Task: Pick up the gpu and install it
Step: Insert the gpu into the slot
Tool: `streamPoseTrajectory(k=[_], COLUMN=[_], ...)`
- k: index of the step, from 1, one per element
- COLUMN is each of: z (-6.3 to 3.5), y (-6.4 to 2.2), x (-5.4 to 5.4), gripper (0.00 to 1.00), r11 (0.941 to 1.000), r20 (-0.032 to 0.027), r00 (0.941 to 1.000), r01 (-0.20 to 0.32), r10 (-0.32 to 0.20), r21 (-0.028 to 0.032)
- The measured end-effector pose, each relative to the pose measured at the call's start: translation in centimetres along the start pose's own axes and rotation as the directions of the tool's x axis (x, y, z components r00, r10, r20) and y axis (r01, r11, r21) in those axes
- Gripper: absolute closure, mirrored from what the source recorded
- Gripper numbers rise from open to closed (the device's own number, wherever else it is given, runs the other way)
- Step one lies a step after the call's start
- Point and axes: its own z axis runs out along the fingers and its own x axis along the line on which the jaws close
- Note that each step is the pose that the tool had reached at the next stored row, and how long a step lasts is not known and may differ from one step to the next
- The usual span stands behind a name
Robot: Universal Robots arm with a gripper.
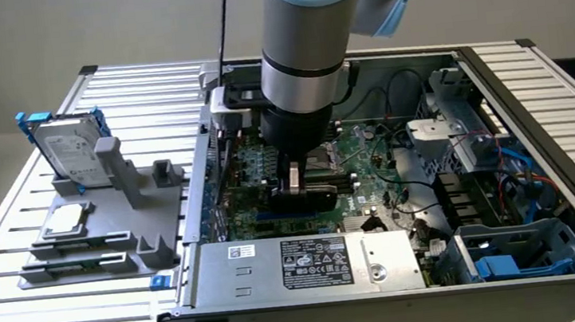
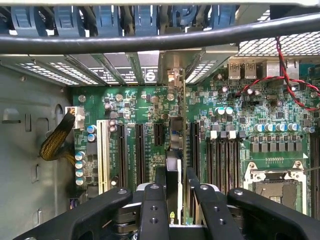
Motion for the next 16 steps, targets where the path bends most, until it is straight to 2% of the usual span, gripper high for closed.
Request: streamPoseTrajectory(k=[11,16], z=[0.33,0.34], y=[-0.04,-0.05], x=[0.03,0.03], gripper=[0.74,0.74], r11=[1.0000,1.0000], r20=[-0.0004,-0.0004], r00=[1.0000,1.0000], r01=[0.000,0.000], r10=[0.000,0.000], r21=[-0.0004,-0.0044])
